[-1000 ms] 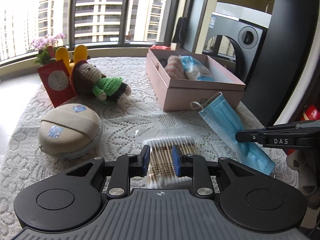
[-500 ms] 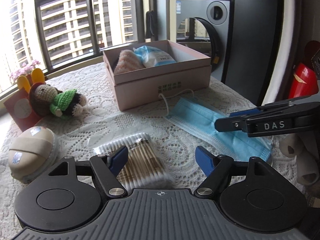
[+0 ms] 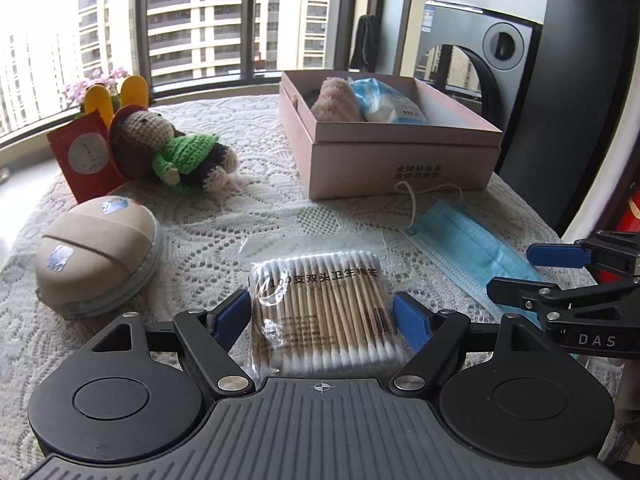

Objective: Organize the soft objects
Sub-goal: 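Lower the swab pack into the box with the left tool while the right drops the mask in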

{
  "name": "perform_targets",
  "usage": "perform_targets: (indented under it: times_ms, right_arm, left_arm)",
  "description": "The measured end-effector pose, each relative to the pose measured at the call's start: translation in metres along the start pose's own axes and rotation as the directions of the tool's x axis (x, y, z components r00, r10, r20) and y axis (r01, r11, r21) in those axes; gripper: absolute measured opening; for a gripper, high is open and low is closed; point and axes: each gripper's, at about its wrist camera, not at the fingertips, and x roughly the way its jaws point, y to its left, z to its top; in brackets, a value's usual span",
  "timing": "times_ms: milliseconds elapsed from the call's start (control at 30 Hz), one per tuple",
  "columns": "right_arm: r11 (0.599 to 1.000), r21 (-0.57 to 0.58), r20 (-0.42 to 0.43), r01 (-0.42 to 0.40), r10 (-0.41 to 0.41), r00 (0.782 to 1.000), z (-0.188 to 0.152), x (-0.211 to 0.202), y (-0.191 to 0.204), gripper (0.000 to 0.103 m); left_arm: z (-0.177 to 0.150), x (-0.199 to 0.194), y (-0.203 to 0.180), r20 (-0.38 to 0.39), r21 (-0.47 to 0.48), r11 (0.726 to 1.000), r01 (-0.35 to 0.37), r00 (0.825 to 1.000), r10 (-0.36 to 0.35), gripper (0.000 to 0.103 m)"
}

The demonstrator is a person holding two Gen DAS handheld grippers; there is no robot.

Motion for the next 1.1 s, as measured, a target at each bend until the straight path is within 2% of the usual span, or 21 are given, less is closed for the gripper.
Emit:
perform_targets:
  times_ms: [33, 67, 100, 167, 333, 467, 600, 633, 733, 800, 833, 900, 933, 967, 1033, 1100]
  right_arm:
    - [1.0, -0.019, -0.013, 0.004, -0.004, 1.0, 0.0, 0.001, 0.002, 0.034]
    - [0.999, -0.036, -0.024, -0.005, 0.004, 1.0, 0.001, 0.0, 0.003, 0.014]
    - [0.998, -0.05, -0.04, -0.026, 0.024, 0.999, 0.003, -0.003, 0.004, 0.004]
    - [0.996, -0.056, -0.052, -0.062, 0.059, 0.997, 0.008, -0.013, 0.004, 0.003]
    - [0.995, -0.034, 0.039, -0.093, 0.094, 0.995, 0.021, -0.063, -0.005, 0.003]
    - [0.996, 0.022, 0.101, -0.085, 0.083, 0.991, 0.028, -0.093, -0.022, 0.003]
    - [0.997, 0.057, 0.148, -0.043, 0.034, 0.988, 0.034, -0.109, -0.038, 0.003]
    - [0.998, 0.062, 0.157, -0.033, 0.022, 0.987, 0.036, -0.11, -0.041, 0.004]
    - [0.996, 0.085, 0.178, -0.017, 0.002, 0.984, 0.038, -0.111, -0.049, 0.004]
    - [0.995, 0.103, 0.179, -0.015, -0.004, 0.984, 0.039, -0.107, -0.053, 0.004]
    - [0.994, 0.111, 0.175, -0.012, -0.007, 0.985, 0.039, -0.105, -0.055, 0.004]
    - [0.993, 0.122, 0.158, -0.003, -0.016, 0.987, 0.041, -0.098, -0.058, 0.004]
    - [0.992, 0.124, 0.151, 0.004, -0.022, 0.988, 0.041, -0.094, -0.06, 0.004]
    - [0.992, 0.127, 0.146, 0.011, -0.03, 0.989, 0.042, -0.092, -0.061, 0.004]
    - [0.99, 0.137, 0.141, 0.023, -0.042, 0.989, 0.047, -0.086, -0.066, 0.004]
    - [0.99, 0.139, 0.157, 0.025, -0.047, 0.986, 0.058, -0.081, -0.07, 0.004]
  left_arm:
    - [0.0, 0.0, 0.001, 0.001, 0.003, 1.0, 0.0, 1.0, 0.0, 0.083]
    - [-0.002, 0.0, 0.001, 0.005, 0.007, 1.0, -0.003, 1.0, 0.003, 0.083]
    - [-0.002, -0.001, 0.001, 0.008, 0.01, 1.0, -0.003, 1.0, 0.003, 0.083]
    - [-0.004, -0.003, 0.002, 0.017, 0.008, 1.0, 0.005, 1.0, -0.005, 0.082]
    - [-0.006, -0.014, 0.003, 0.047, 0.031, 0.999, 0.04, 0.998, -0.041, 0.076]
    - [0.005, -0.034, 0.001, 0.132, 0.044, 0.993, 0.112, 0.984, -0.117, 0.075]
    - [0.054, -0.047, -0.004, 0.234, 0.082, 0.987, 0.139, 0.96, -0.154, 0.075]
    - [0.073, -0.047, -0.007, 0.276, 0.094, 0.986, 0.137, 0.948, -0.158, 0.076]
    - [0.122, -0.028, -0.016, 0.345, 0.127, 0.981, 0.144, 0.921, -0.18, 0.077]
    - [0.144, 0.005, -0.02, 0.299, 0.115, 0.975, 0.192, 0.929, -0.219, 0.077]
    - [0.151, 0.029, -0.022, 0.234, 0.102, 0.97, 0.219, 0.943, -0.237, 0.078]
    - [0.153, 0.074, -0.026, 0.106, 0.08, 0.976, 0.203, 0.972, -0.21, 0.078]
    - [0.151, 0.085, -0.026, 0.091, 0.077, 0.98, 0.184, 0.977, -0.19, 0.075]
    - [0.146, 0.092, -0.023, 0.111, 0.075, 0.984, 0.159, 0.98, -0.167, 0.075]
    - [0.142, 0.086, -0.013, 0.187, 0.038, 0.988, 0.151, 0.97, -0.156, 0.074]
    - [0.138, 0.067, 0.003, 0.294, -0.027, 0.978, 0.208, 0.936, -0.191, 0.074]
